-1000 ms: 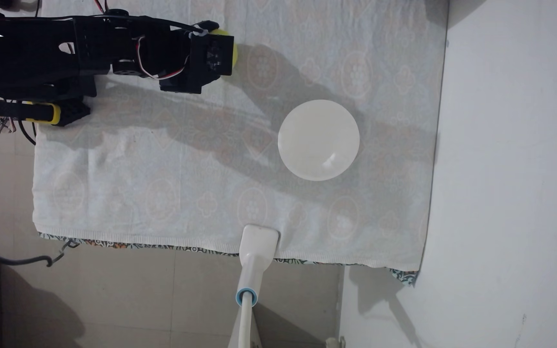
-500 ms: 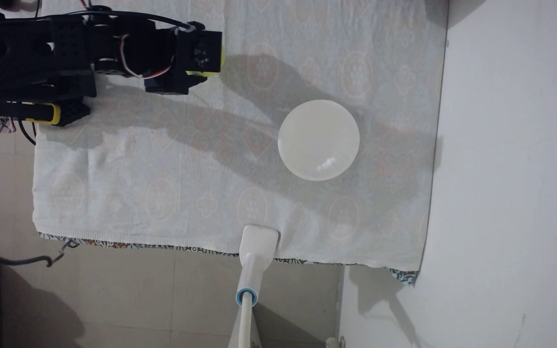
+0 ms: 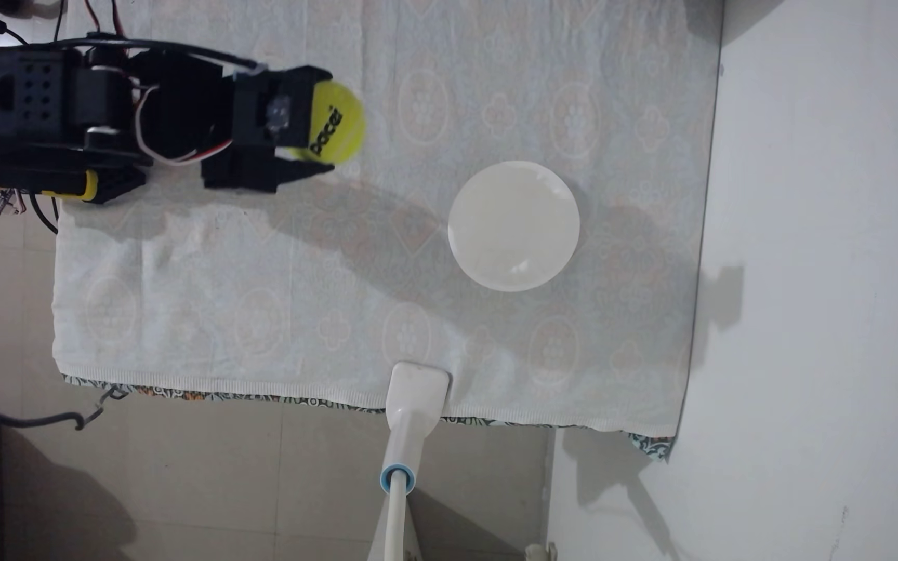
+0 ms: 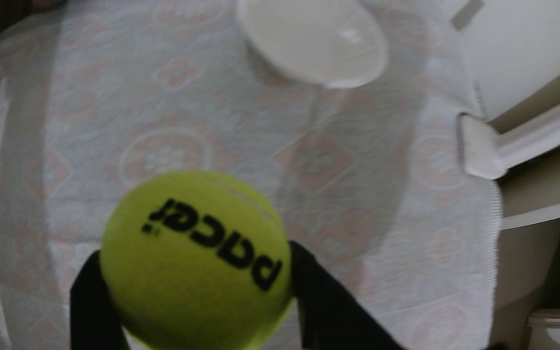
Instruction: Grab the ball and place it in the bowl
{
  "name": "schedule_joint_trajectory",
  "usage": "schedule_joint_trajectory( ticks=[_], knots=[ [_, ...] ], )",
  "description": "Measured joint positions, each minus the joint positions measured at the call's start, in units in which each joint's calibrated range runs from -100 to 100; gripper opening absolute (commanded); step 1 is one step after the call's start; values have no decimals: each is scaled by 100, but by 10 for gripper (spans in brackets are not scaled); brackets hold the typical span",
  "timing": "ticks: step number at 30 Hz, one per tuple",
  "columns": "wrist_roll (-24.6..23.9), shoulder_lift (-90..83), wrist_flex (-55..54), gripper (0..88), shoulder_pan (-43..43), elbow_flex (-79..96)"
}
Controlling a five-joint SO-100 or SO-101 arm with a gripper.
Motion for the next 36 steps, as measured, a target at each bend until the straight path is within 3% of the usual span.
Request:
schedule_joint_trajectory(
  ticks=[14,36],
  knots=[
    [278,86,484,229,699,-1482],
    [322,2282,541,226,893,-4365]
  ],
)
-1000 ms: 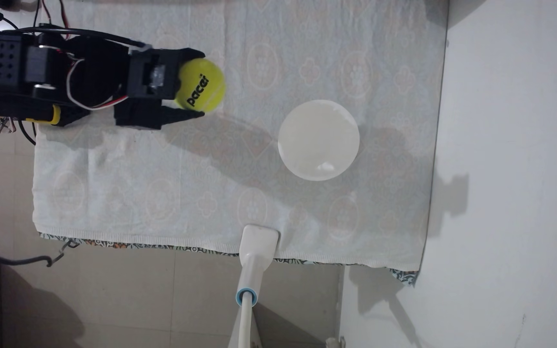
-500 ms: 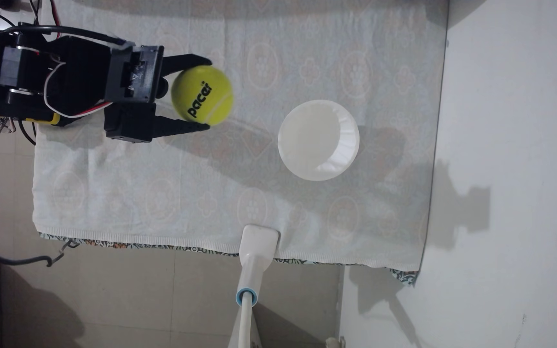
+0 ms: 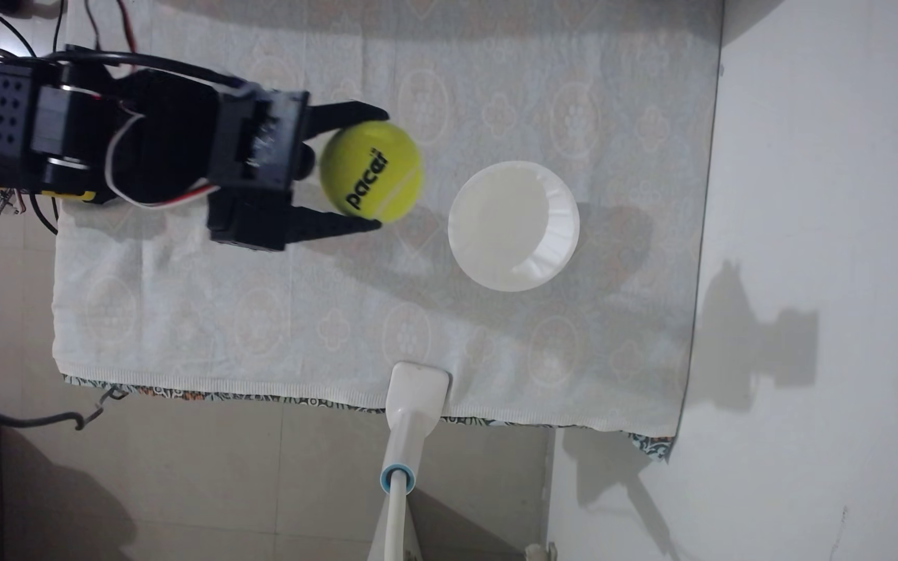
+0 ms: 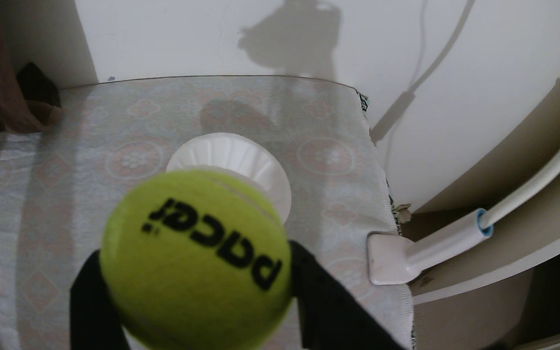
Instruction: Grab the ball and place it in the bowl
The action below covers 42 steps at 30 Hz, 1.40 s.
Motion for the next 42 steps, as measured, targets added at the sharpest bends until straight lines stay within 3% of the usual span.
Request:
schedule_joint_trajectory(
  ticks=[42],
  knots=[
    [-24,4041,-648,218,34,-3769]
  ],
)
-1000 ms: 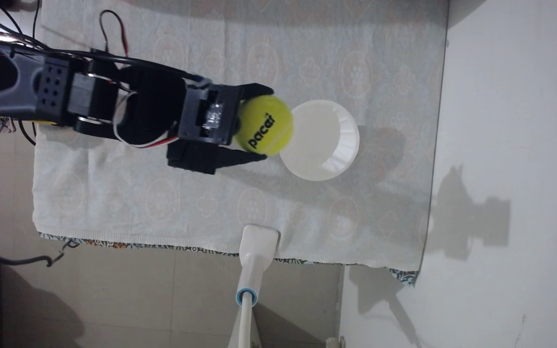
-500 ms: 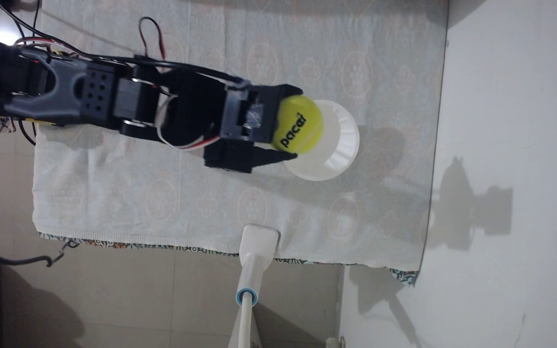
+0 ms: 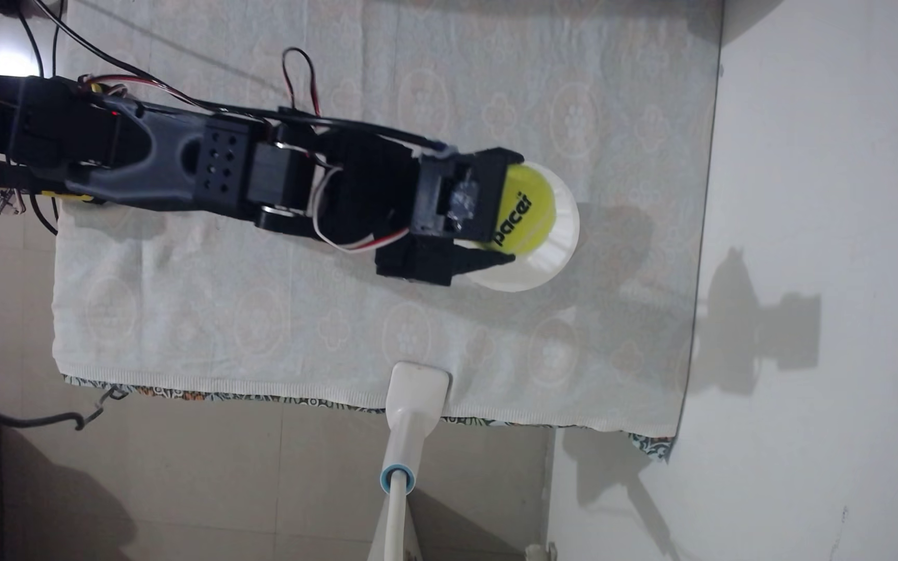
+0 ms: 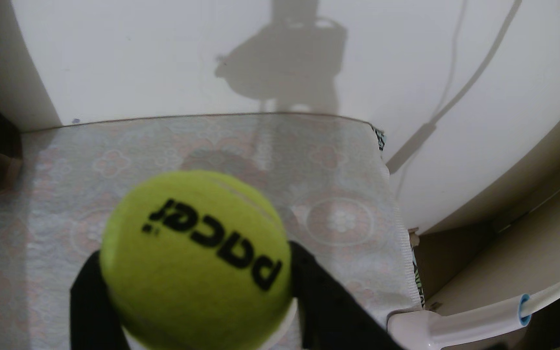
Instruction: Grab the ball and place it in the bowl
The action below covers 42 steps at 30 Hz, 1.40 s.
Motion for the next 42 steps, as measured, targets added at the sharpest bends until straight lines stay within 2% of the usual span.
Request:
schedule_joint_trajectory(
  ticks=[12,34,42],
  knots=[
    [-49,1141,0,221,229,-859],
    [-190,1484,-156,232,195,-289],
    [-274,1484,-189,369,195,-154]
  ],
)
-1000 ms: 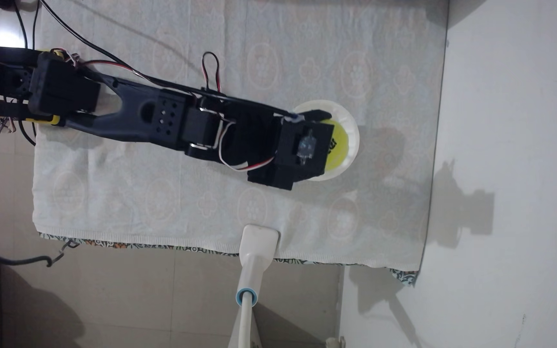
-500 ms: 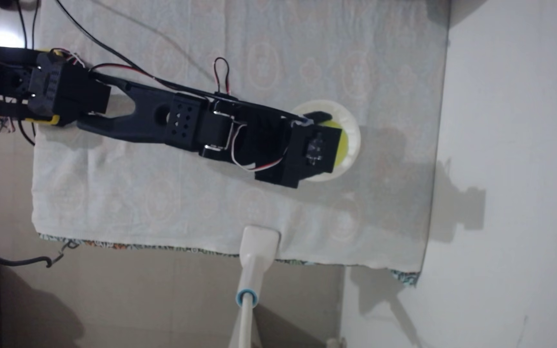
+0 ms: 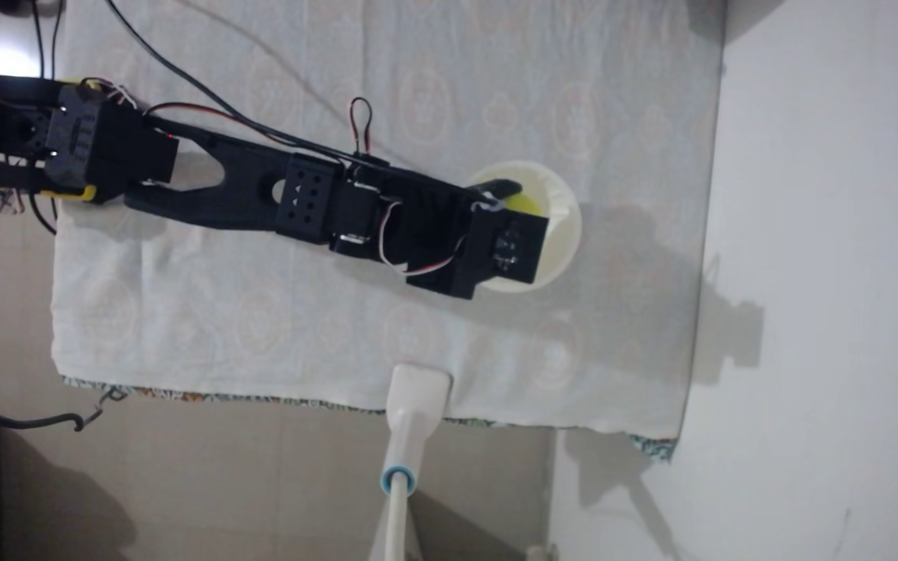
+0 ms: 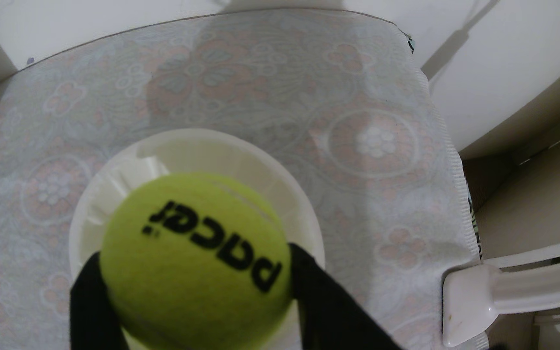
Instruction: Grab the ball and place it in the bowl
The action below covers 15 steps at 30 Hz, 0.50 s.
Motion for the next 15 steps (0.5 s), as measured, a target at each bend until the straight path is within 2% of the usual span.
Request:
schedule_joint_trajectory(
  ticks=[8,11,15],
  knots=[
    [-39,0,-8,443,0,127],
    [-39,-9,-8,523,-11,154],
    [-39,-120,139,529,-34,199]
  ],
)
